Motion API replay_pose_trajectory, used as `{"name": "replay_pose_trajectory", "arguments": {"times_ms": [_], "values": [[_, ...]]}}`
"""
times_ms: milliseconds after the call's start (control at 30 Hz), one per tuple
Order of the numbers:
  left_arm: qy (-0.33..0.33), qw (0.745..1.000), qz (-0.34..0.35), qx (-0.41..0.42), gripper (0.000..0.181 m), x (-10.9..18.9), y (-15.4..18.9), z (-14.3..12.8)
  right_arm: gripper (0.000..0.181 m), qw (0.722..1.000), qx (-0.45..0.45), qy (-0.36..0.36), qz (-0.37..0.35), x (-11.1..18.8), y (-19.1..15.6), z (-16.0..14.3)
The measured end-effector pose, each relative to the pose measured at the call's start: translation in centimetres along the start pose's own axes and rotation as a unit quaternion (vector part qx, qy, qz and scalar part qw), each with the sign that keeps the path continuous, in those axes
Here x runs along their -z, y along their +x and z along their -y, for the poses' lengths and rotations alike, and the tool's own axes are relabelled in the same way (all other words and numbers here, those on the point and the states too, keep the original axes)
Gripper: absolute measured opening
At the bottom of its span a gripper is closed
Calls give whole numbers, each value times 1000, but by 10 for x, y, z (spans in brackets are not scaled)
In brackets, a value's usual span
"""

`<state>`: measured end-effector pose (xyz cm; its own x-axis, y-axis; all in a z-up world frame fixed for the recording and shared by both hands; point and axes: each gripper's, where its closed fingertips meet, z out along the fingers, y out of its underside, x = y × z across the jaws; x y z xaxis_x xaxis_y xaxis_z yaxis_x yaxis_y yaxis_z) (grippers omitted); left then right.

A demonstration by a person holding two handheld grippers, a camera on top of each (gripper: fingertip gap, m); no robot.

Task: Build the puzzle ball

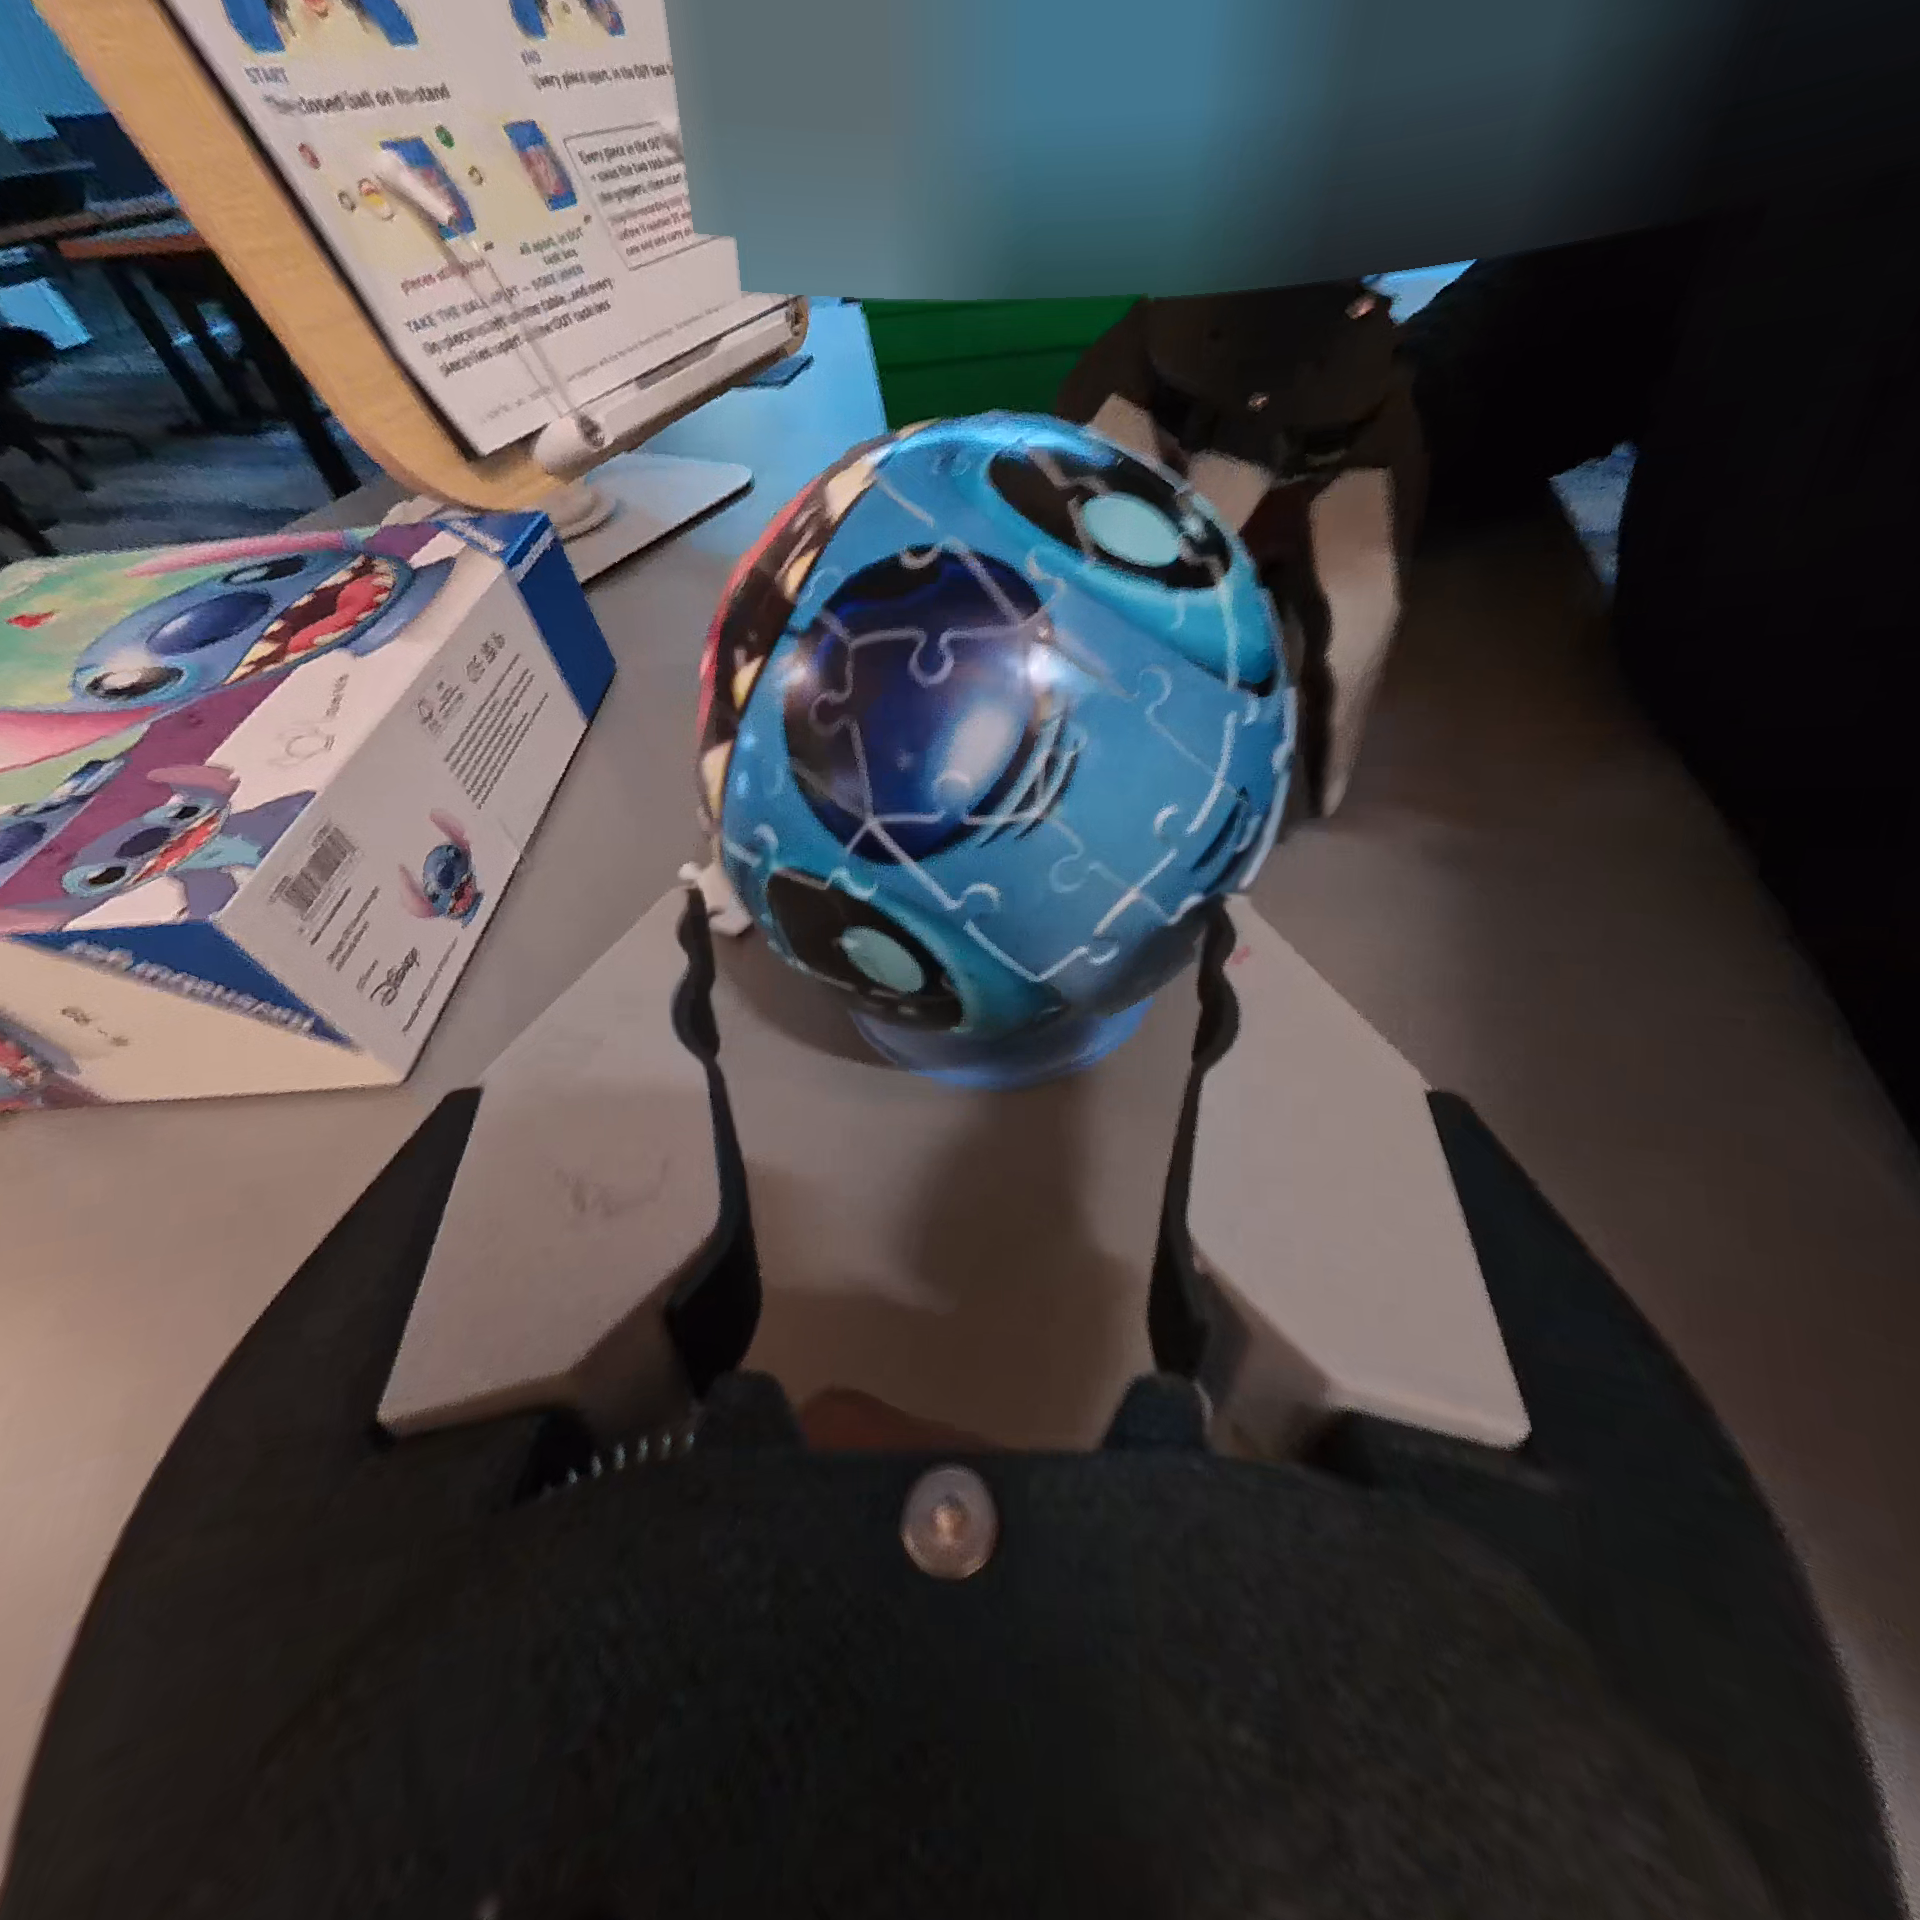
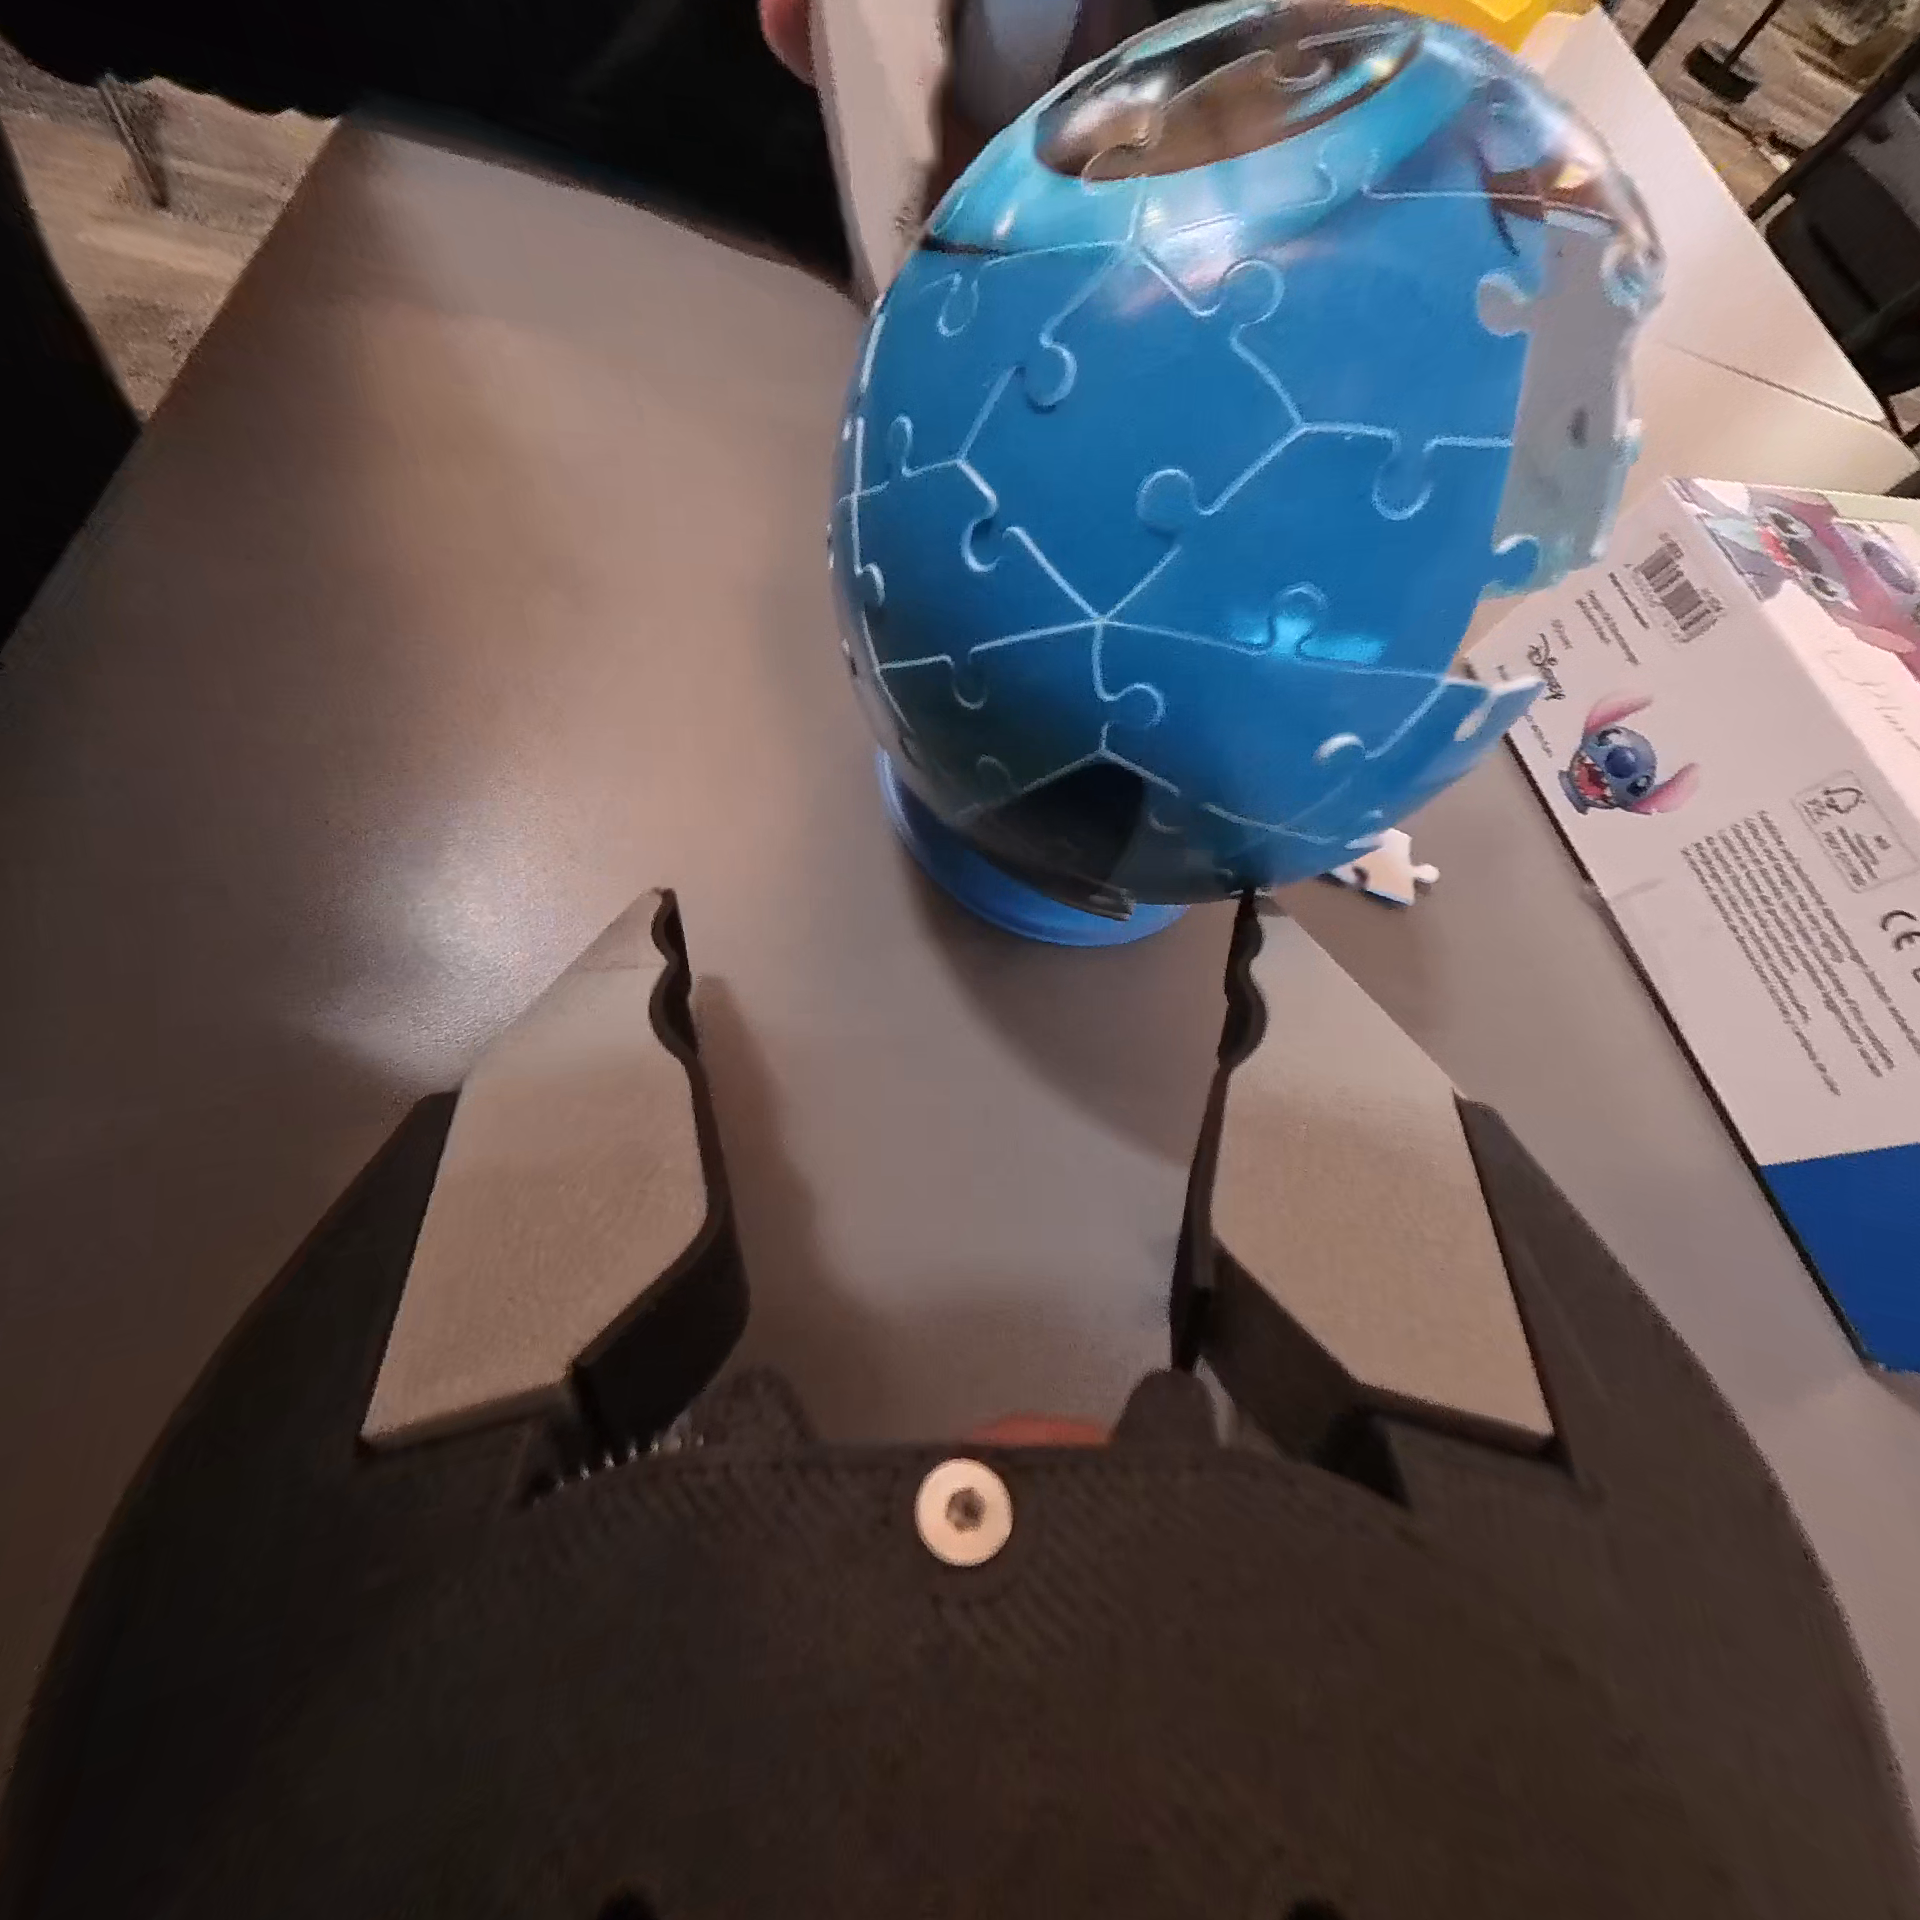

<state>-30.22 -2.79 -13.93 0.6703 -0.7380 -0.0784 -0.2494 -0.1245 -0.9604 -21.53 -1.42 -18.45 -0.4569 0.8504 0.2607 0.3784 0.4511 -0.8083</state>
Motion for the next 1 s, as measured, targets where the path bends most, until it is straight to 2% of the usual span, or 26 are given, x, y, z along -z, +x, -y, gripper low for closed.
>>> {"name": "replay_pose_trajectory", "arguments": {"times_ms": [167,300,367,467,567,633,700,833,1000], "values": [[-23,1000,20,-1,95,11,-10,-10,99,999,2,-2,35,-2,-13,1],[-9,1000,25,8,94,16,-13,-7,97,998,-20,11,51,4,-15,6],[-6,1000,28,10,94,17,-15,-7,96,998,-36,22,35,16,-4,9],[-6,999,37,9,94,19,-18,-8,88,996,-73,42,-33,58,31,9],[-2,999,41,14,95,21,-20,-7,77,986,-132,22,-103,105,66,-22],[-2,999,43,16,95,21,-21,-7,79,975,-192,15,-114,122,75,-43],[-2,999,44,18,95,21,-21,-7,77,973,-217,-6,-83,124,64,-57],[-10,999,41,23,94,20,-21,-9,65,976,-192,-73,-77,115,52,-84],[5,998,48,39,91,24,-25,-7,66,969,-199,-138,-43,101,41,-114]]}}
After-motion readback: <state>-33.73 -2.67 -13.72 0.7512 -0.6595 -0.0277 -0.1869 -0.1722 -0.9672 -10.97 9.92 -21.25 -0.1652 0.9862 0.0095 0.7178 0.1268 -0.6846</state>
